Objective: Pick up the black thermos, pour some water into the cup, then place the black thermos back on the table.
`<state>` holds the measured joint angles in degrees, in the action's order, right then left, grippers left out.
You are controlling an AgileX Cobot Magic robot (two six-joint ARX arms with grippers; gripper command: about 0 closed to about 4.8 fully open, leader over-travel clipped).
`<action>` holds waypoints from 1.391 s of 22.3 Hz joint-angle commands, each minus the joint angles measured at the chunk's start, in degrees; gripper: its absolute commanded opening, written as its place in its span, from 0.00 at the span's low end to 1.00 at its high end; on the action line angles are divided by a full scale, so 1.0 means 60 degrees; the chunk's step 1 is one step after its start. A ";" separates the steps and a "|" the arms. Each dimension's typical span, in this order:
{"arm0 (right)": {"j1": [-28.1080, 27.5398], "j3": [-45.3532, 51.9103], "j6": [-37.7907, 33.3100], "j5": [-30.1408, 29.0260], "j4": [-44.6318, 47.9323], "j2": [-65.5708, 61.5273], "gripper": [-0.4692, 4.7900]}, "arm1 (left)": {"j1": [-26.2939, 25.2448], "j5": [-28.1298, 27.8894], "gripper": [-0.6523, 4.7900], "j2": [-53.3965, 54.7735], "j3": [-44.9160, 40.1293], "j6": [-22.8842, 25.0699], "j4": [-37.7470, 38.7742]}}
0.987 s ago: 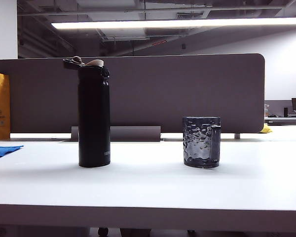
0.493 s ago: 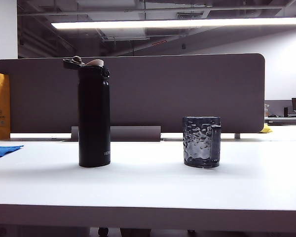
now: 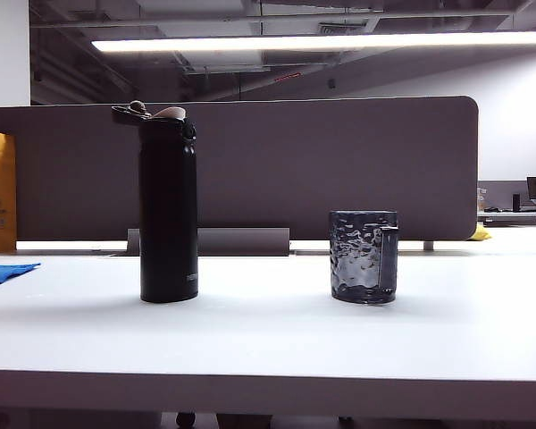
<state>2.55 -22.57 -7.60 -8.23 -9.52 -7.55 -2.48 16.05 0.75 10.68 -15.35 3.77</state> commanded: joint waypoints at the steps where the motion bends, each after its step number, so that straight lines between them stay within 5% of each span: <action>1: 0.0022 -0.1188 0.0528 -0.0696 0.0040 -0.1180 1.00 | -0.0011 0.0466 1.00 0.0448 0.0601 -0.0033 -0.0452; 9: 0.0076 -0.3195 0.0721 -0.1781 0.1242 -0.4364 1.00 | -0.0007 0.1956 1.00 0.3115 0.1545 -0.0011 -0.2371; 15: 0.1115 -0.3268 0.0776 -0.1796 0.3446 -0.5686 1.00 | -0.0004 0.2947 1.00 0.5071 0.1668 -0.0011 -0.3599; 25: 0.3311 -0.3271 0.0783 -0.0576 0.4295 -0.7825 1.00 | 0.0674 0.2382 1.00 0.8160 0.1668 0.0783 -0.5286; 31: 0.3712 -0.3271 0.0772 -0.0576 0.4739 -0.8834 1.00 | 0.1330 0.1024 1.00 1.0058 0.1672 0.1497 -0.6666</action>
<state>24.82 -41.85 -2.96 -11.88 17.21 -60.03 5.19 23.73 58.85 20.53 -8.82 -32.64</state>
